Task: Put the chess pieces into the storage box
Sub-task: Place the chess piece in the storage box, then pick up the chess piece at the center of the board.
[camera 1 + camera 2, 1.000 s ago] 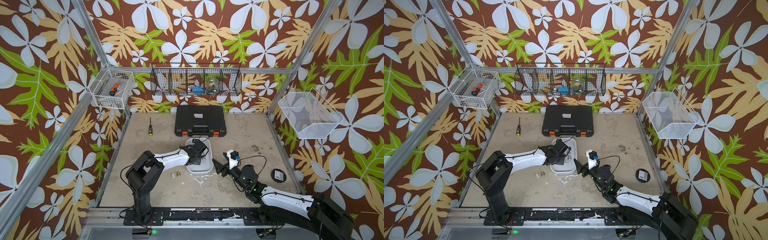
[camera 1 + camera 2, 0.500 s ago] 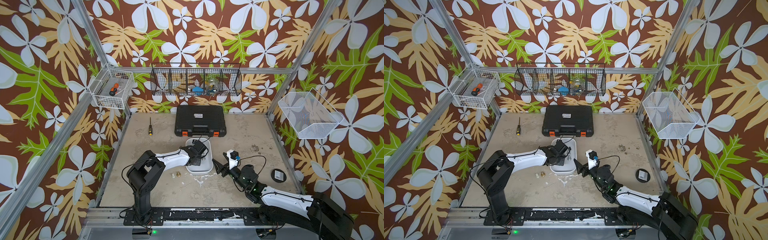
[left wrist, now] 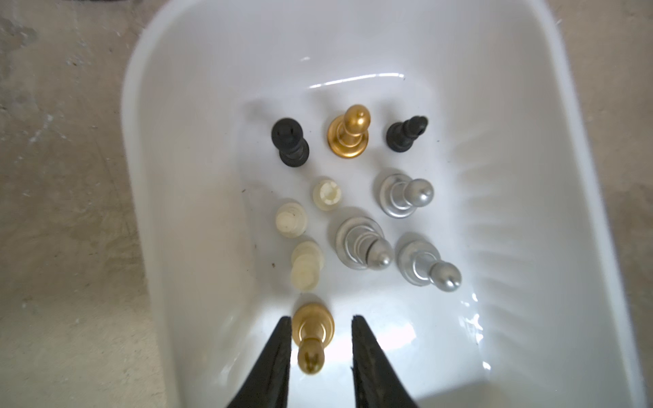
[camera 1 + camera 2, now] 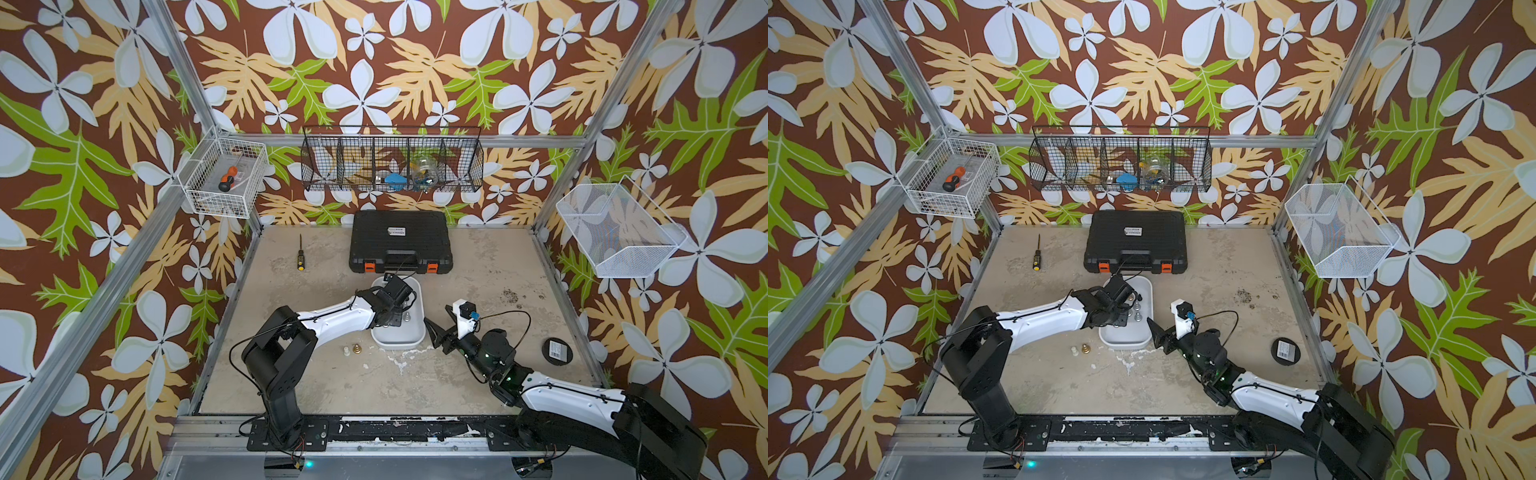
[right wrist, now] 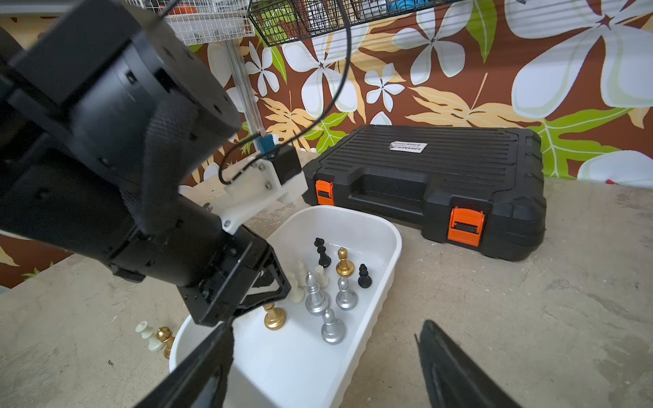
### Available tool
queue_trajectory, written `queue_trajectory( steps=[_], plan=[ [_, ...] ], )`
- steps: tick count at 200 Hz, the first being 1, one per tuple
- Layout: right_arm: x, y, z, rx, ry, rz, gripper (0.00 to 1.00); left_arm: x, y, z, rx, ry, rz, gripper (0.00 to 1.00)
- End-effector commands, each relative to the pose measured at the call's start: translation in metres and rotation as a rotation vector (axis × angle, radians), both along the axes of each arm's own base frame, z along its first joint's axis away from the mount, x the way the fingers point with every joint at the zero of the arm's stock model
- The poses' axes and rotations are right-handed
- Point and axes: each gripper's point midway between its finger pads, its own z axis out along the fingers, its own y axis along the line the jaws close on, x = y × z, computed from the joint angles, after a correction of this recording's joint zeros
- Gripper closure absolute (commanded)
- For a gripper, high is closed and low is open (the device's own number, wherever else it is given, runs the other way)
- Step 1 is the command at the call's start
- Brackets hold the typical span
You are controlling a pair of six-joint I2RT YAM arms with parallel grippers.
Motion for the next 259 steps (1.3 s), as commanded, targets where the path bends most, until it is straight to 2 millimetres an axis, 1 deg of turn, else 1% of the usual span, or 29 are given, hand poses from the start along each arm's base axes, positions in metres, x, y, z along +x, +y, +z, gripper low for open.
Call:
queue_trajectory(
  steps=[1, 20, 34, 41, 58, 72, 96, 117, 142, 158, 187, 217, 259],
  plan=[
    [-0.001, 0.004, 0.007, 0.012, -0.021, 0.021, 0.17, -0.003, 0.005, 0.027, -0.030, -0.032, 0.015, 0.65],
    [-0.005, 0.011, 0.010, 0.014, -0.029, 0.068, 0.17, -0.008, 0.019, 0.058, -0.060, -0.090, 0.049, 0.63],
    [-0.011, 0.023, 0.012, 0.005, -0.037, 0.143, 0.17, -0.014, 0.035, 0.075, -0.092, -0.110, 0.084, 0.60],
    [-0.014, 0.030, 0.014, 0.002, -0.038, 0.178, 0.18, -0.018, 0.045, 0.079, -0.101, -0.110, 0.108, 0.57],
    [-0.021, 0.043, 0.014, -0.009, -0.033, 0.255, 0.18, -0.030, 0.070, 0.080, -0.116, -0.087, 0.155, 0.57],
    [-0.027, 0.054, 0.014, -0.020, -0.031, 0.313, 0.18, -0.042, 0.090, 0.072, -0.113, -0.054, 0.190, 0.57],
    [-0.039, 0.078, 0.009, -0.087, -0.031, 0.392, 0.19, -0.062, 0.112, 0.050, -0.128, 0.019, 0.231, 0.57],
    [-0.046, 0.093, 0.000, -0.151, -0.025, 0.421, 0.20, -0.076, 0.120, 0.032, -0.133, 0.073, 0.245, 0.57],
    [-0.054, 0.103, -0.002, -0.162, -0.024, 0.471, 0.20, -0.086, 0.120, 0.009, -0.118, 0.135, 0.238, 0.58],
    [-0.056, 0.105, -0.004, -0.171, -0.020, 0.488, 0.20, -0.088, 0.118, 0.001, -0.124, 0.154, 0.229, 0.58],
    [-0.055, 0.107, -0.005, -0.181, -0.013, 0.485, 0.20, -0.090, 0.115, -0.008, -0.141, 0.169, 0.233, 0.59],
    [-0.057, 0.106, -0.003, -0.176, -0.020, 0.485, 0.20, -0.094, 0.118, -0.018, -0.126, 0.186, 0.244, 0.63],
    [-0.055, 0.105, -0.003, -0.182, -0.020, 0.470, 0.20, -0.099, 0.129, -0.027, -0.063, 0.205, 0.255, 0.64]
  ],
)
